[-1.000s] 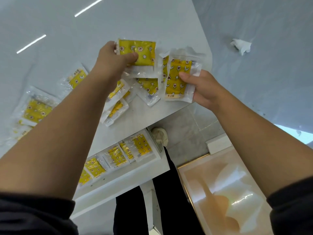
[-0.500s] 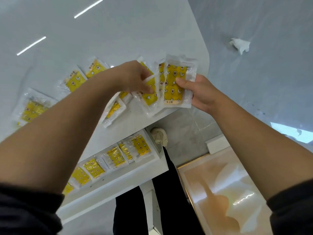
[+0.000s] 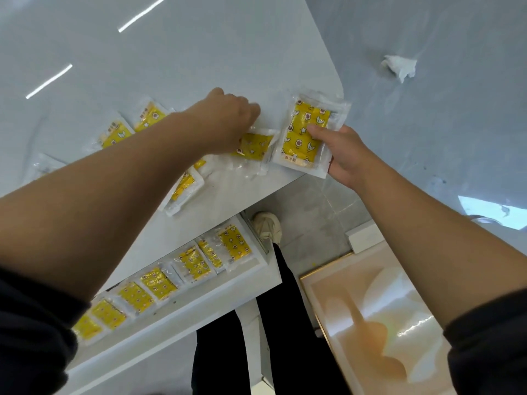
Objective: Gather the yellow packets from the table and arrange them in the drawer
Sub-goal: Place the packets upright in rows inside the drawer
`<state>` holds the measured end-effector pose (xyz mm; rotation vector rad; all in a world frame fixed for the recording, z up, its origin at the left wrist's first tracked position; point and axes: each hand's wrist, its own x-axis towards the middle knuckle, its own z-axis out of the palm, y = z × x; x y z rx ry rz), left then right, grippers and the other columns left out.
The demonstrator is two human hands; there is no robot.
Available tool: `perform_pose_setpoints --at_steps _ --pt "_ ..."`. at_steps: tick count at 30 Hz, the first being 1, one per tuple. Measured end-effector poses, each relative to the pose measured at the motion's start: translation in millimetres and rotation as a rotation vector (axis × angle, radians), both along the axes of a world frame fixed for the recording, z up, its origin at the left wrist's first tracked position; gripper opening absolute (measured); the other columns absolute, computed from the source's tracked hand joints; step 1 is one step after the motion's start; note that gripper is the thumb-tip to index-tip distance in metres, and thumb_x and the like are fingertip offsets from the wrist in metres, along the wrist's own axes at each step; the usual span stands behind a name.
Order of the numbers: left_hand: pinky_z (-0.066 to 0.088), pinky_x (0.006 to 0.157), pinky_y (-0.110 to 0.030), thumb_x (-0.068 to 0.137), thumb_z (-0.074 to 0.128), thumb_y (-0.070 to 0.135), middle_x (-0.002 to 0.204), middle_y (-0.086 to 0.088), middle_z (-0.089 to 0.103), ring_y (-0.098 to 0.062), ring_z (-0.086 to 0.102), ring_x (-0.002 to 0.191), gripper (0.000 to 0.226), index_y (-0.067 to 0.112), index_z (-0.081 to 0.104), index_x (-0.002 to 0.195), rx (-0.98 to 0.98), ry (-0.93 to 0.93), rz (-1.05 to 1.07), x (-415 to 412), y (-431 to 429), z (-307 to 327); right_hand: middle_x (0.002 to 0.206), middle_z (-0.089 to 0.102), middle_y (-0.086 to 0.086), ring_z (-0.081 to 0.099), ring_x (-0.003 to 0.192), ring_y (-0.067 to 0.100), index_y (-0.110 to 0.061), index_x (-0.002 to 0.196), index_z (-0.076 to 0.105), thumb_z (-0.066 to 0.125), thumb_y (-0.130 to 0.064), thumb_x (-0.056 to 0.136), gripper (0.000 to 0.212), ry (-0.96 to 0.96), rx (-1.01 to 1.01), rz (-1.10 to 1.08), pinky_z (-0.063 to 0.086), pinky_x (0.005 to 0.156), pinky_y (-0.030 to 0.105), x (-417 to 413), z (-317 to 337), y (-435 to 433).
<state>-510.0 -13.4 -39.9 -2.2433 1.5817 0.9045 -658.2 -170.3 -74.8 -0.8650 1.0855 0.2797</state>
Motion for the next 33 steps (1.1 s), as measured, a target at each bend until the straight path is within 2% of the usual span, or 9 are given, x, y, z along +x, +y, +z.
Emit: perform_pose_setpoints --at_steps 2,6,9,13,15,17,21,27,33 --pt "0.032 0.071 -0.036 0.088 0.054 0.016 0.095 -0.013 0.052 -0.031 0.045 0.081 0.025 0.012 0.04 0.107 0.001 0.111 0.223 -2.2 -2.6 5.3 0.113 0.069 0.008 0.069 0.101 0.025 -0.012 0.118 0.06 0.057 -0.005 0.093 0.027 -0.008 0.014 0.018 0.058 0.082 0.044 -2.4 1.1 0.2" --pt "0.053 0.074 -0.039 0.084 0.062 0.01 0.109 -0.006 0.055 -0.027 0.057 0.09 0.045 0.017 0.042 0.123 -0.131 0.499 0.86 -5.7 4.7 13.0 0.118 0.067 0.012 0.067 0.105 0.028 -0.008 0.122 0.058 0.055 -0.001 0.092 0.031 -0.034 0.068 0.013 0.056 0.086 0.046 -9.1 3.4 -0.1" --pt "0.057 0.076 -0.04 0.08 0.062 -0.006 0.1 -0.009 0.064 -0.029 0.064 0.091 0.035 0.013 0.057 0.109 -0.288 0.84 1.305 -21.3 21.5 11.7 0.119 0.066 0.013 0.066 0.107 0.029 -0.008 0.12 0.059 0.055 0.0 0.091 0.031 -0.077 0.139 0.026 0.056 0.087 0.047 -12.2 6.7 3.7" --pt "0.056 0.086 -0.038 0.09 0.055 -0.004 0.107 -0.009 0.068 -0.026 0.067 0.099 0.028 0.009 0.057 0.115 -0.348 1.18 1.617 -55.6 37.8 12.8 0.117 0.067 0.012 0.068 0.104 0.026 -0.006 0.123 0.057 0.056 -0.001 0.091 0.033 -0.093 0.133 0.159 0.057 0.086 0.043 -12.5 11.3 22.5" --pt "0.056 0.085 -0.035 0.096 0.053 0.014 0.109 -0.005 0.069 -0.021 0.068 0.099 0.019 0.014 0.058 0.115 -0.403 1.226 1.69 -70.8 48.5 13.8 0.124 0.063 0.015 0.065 0.11 0.029 -0.004 0.129 0.054 0.056 -0.002 0.091 0.037 -0.094 0.126 0.229 0.055 0.09 0.044 -14.6 13.1 35.8" --pt "0.055 0.088 -0.039 0.097 0.053 0.023 0.111 -0.005 0.07 -0.021 0.068 0.101 0.017 0.018 0.06 0.112 -0.446 1.122 1.716 -83.5 65.8 13.1 0.128 0.061 0.017 0.063 0.113 0.031 -0.003 0.13 0.052 0.056 -0.001 0.091 0.039 -0.091 0.124 0.262 0.054 0.091 0.045 -18.2 16.3 51.7" --pt "0.054 0.089 -0.048 0.095 0.055 0.01 0.11 -0.01 0.07 -0.027 0.069 0.099 0.027 0.008 0.056 0.121 -0.455 1.067 1.734 -106.5 113.2 16.2 0.127 0.062 0.017 0.063 0.113 0.031 -0.001 0.132 0.051 0.058 -0.002 0.09 0.043 -0.079 0.119 0.258 0.054 0.091 0.045 -33.5 26.3 89.3" --pt "0.055 0.087 -0.04 0.085 0.056 -0.011 0.11 -0.011 0.07 -0.026 0.068 0.099 0.038 0.014 0.058 0.114 -0.295 1.143 1.579 -148.3 190.0 18.2 0.113 0.068 0.013 0.067 0.103 0.028 -0.005 0.119 0.059 0.061 0.0 0.086 0.033 -0.057 0.115 0.393 0.053 0.093 0.045 -71.6 26.2 157.1" --pt "0.05 0.095 -0.044 0.098 0.05 0.018 0.113 -0.001 0.071 -0.022 0.068 0.102 0.023 0.022 0.06 0.118 -0.175 1.159 1.769 -206.4 277.2 -25.5 0.113 0.068 0.013 0.066 0.105 0.029 -0.012 0.107 0.063 0.06 -0.001 0.089 0.021 0.08 0.168 0.529 0.051 0.095 0.045 -116.0 -3.4 240.5"
